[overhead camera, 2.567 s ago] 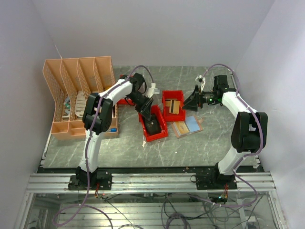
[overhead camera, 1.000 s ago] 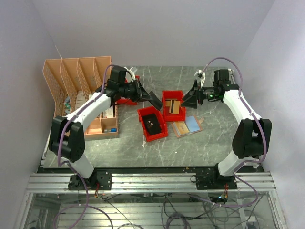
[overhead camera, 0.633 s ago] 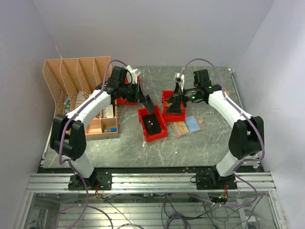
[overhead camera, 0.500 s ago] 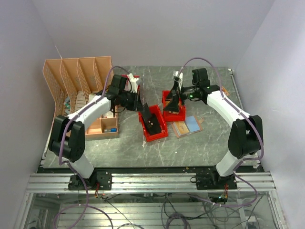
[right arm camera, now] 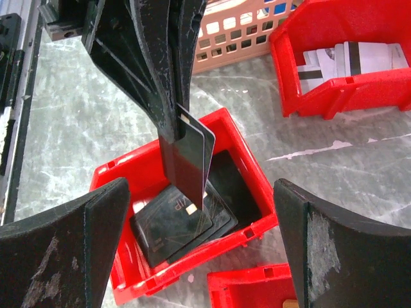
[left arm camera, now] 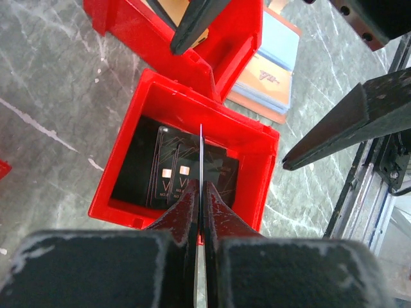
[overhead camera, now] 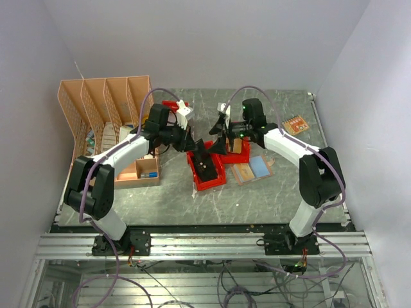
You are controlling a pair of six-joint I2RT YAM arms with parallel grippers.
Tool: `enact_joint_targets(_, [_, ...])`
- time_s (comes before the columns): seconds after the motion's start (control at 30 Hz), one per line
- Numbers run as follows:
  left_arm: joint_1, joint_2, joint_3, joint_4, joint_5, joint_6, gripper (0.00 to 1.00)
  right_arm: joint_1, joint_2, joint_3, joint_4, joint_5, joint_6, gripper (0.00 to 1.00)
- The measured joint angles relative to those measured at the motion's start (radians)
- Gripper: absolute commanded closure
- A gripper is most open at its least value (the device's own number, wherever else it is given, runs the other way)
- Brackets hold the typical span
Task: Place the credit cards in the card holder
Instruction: Adjust the credit card.
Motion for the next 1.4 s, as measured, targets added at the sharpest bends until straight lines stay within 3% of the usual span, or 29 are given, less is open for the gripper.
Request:
enact_joint_targets(0.37, [0.0,0.0,-0.024,0.071,0.08,-0.001,0.93,0.049,0.029,-0.032,0.088,0.083,0.059,0.09])
enact_joint_targets(0.53, [0.0,0.0,-0.024,0.077,0.104,-0.011,0.93,0.066,0.04,-0.032,0.089,0.108,0.058,0.17])
enact_joint_targets(0.73, [0.001,0.0,-0.027,0.103,0.129,-0.037,0.93,0.074,0.055,-0.031,0.086,0.109,0.057,0.38])
enact_joint_targets(0.9, [0.007,0.0,-0.034,0.111,0.126,-0.037,0.92,0.076,0.08,-0.013,0.055,0.084,0.067,0.68])
enact_joint_targets(1.0, [0.013,0.0,-0.036,0.113,0.124,-0.034,0.87,0.083,0.089,-0.001,0.039,0.064,0.071,0.81])
enact_joint_targets(1.1, [0.018,0.0,-0.036,0.106,0.123,-0.026,0.71,0.082,0.101,0.014,0.018,0.043,0.071,0.92])
enact_joint_targets(1.2, [0.02,0.0,-0.036,0.095,0.121,-0.017,0.62,0.082,0.119,0.03,-0.006,0.014,0.064,1.0])
enact_joint_targets(1.4, [0.029,0.0,-0.034,0.051,0.122,-0.008,0.51,0.084,0.135,0.04,-0.047,-0.027,0.044,1.0])
